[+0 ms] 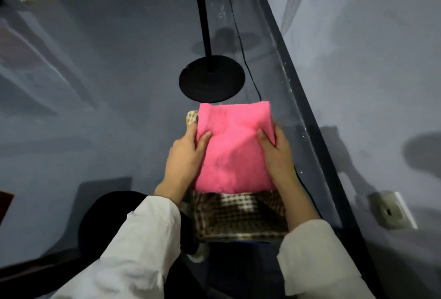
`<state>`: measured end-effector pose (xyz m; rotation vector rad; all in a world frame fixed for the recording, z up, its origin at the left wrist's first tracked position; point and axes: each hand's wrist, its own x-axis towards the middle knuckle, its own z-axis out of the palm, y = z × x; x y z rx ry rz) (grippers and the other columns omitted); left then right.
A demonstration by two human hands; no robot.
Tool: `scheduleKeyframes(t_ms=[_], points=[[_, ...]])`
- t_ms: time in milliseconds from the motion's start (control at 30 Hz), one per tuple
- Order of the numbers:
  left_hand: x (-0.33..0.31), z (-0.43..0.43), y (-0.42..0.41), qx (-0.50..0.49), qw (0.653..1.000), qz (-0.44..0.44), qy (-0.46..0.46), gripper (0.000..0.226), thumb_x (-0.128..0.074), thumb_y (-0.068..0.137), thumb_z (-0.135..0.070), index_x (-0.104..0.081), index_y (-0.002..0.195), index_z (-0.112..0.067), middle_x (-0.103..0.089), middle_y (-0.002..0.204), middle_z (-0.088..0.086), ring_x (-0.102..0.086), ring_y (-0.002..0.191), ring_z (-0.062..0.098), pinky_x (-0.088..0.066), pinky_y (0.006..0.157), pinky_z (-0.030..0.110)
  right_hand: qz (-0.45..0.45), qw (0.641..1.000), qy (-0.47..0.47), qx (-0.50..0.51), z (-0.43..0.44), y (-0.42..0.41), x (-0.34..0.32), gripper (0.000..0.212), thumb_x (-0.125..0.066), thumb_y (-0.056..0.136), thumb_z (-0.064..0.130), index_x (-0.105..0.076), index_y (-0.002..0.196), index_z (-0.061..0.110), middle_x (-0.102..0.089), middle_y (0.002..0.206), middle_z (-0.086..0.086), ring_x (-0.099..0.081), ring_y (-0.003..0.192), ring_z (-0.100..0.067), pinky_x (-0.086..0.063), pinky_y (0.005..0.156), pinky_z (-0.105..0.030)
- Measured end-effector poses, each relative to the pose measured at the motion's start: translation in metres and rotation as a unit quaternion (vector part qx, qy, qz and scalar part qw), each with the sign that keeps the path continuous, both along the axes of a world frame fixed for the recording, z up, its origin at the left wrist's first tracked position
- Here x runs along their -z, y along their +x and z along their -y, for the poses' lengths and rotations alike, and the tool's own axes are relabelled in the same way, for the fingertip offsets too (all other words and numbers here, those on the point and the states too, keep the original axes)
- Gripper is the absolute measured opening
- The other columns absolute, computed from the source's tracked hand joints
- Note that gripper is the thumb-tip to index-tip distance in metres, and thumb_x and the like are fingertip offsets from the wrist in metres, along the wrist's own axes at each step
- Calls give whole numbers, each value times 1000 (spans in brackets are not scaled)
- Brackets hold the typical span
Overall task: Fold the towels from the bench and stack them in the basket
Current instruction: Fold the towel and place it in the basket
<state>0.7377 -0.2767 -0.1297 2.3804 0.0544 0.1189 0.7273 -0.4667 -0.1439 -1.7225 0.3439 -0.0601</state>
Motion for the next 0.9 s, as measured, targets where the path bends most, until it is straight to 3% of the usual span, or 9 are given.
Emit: scheduleKeyframes(t_ms=[167, 267, 433, 500, 600, 667, 733, 833, 900], points=[[24, 4, 19, 4, 999, -43, -6, 41, -47, 95, -48, -48, 122, -17, -67, 92, 14, -61, 87, 36, -49, 76, 44, -31, 999, -14, -15, 4, 18, 23, 65, -52, 84, 61, -40, 141, 33, -53, 136, 4, -52, 121, -18, -44, 102, -49], [39, 5, 29, -6, 998, -66, -2, 42, -44, 95, -52, -47, 127, -25, -68, 98, 12, -62, 92, 35, -50, 80, 46, -33, 999, -4, -32, 4, 31, 37, 50, -52, 92, 51, -41, 139, 36, -51, 137, 9, -50, 122, -16, -42, 104, -50], [55, 10, 46, -21, 997, -69, -4, 32, -46, 95, -49, -49, 105, -19, -64, 87, 14, -59, 85, 38, -48, 75, 45, -35, 999, -10, -33, 7, 46, 54, 57, -52, 93, 47, -34, 145, 33, -45, 144, 4, -46, 127, -20, -38, 107, -52], [61, 16, 52, -29, 998, -59, 2, 36, -50, 96, -42, -49, 122, -17, -60, 102, 17, -56, 95, 37, -45, 79, 41, -44, 997, -50, -37, 10, 52, 62, 69, -54, 89, 53, -27, 149, 30, -39, 148, 0, -43, 130, -23, -37, 108, -52], [73, 25, 53, -42, 990, 8, 135, 54, -60, 92, -28, -41, 139, -9, -44, 130, 24, -46, 113, 40, -41, 93, 49, -78, 976, -183, -85, 14, 57, 72, 81, -53, 91, 48, -8, 153, 23, -16, 157, -9, -30, 139, -30, -32, 111, -50], [86, 35, 51, 28, 975, 76, 207, 47, -59, 92, -15, -47, 136, -7, -44, 135, 26, -47, 118, 43, -46, 96, 52, -81, 952, -259, -142, 15, 57, 80, 75, -47, 96, 44, -5, 153, 21, -5, 160, -7, -17, 145, -28, -24, 116, -47], [97, 46, 48, 118, 959, 57, 251, 42, -54, 95, -16, -51, 137, -13, -43, 143, 20, -42, 130, 39, -40, 105, 51, -72, 934, -286, -201, 12, 56, 89, 67, -43, 99, 36, -7, 153, 22, -1, 161, -2, -5, 148, -22, -15, 119, -42], [106, 49, 46, 132, 938, 5, 320, 44, -50, 97, -25, -48, 138, -12, -38, 150, 13, -23, 143, 33, -6, 117, 46, -77, 913, -311, -251, 7, 59, 101, 67, -39, 100, 32, 2, 153, 25, 9, 161, 2, 9, 147, -16, -6, 118, -37], [103, 46, 48, 118, 924, 5, 364, 43, -57, 88, -17, -56, 129, -4, -47, 142, 17, -32, 139, 38, -11, 115, 49, -79, 904, -321, -271, 4, 64, 106, 70, -37, 100, 33, 10, 151, 24, 16, 159, 3, 16, 146, -15, 1, 118, -35]])
